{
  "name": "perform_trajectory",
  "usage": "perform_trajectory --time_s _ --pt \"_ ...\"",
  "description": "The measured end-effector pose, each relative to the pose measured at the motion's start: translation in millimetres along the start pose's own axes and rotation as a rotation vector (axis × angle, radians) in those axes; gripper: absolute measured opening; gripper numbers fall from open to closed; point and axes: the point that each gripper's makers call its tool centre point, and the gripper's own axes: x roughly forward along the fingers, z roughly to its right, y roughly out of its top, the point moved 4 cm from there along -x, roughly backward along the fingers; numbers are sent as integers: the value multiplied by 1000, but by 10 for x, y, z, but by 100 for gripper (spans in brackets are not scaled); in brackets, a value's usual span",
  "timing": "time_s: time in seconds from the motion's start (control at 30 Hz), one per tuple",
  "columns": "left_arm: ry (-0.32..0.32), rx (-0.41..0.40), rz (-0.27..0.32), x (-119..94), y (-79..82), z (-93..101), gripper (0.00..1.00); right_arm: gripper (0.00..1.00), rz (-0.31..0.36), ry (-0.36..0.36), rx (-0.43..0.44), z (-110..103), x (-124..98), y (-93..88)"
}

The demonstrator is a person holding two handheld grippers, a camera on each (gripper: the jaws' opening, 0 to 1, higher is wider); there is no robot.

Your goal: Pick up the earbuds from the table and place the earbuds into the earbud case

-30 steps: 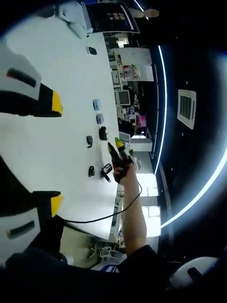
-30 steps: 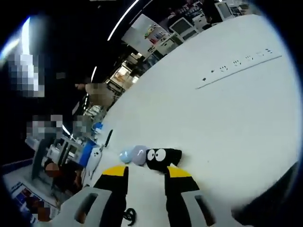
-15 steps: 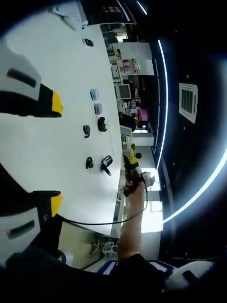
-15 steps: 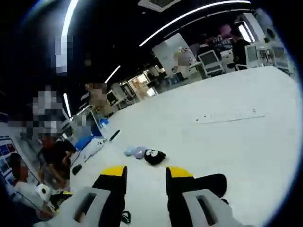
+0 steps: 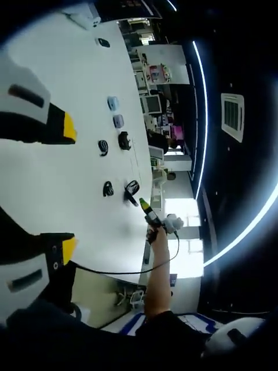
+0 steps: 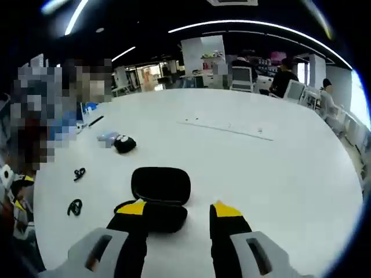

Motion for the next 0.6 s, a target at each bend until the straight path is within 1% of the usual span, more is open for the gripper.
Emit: perform_trajectory --time_s 0.07,0.17,0.37,0.4,0.53,0.6 --pt "1 1 -3 -10 -3 -2 63 40 12 6 2 12 -1 -54" --pt "7 -1 -10 -34 -23 -23 62 40 44 13 39 0 -14 -137" --pt "7 -7 -24 -42 -64 -33 62 39 43 4 44 -18 11 -348" --pt "7 -7 -24 -41 -63 -32 62 38 47 -14 41 0 -22 -375" --pt "4 -10 -24 -31 -64 -17 62 38 63 -5 47 -13 -24 -372" --pt "3 -9 -25 -30 -67 -11 62 38 62 6 29 -17 -18 -368"
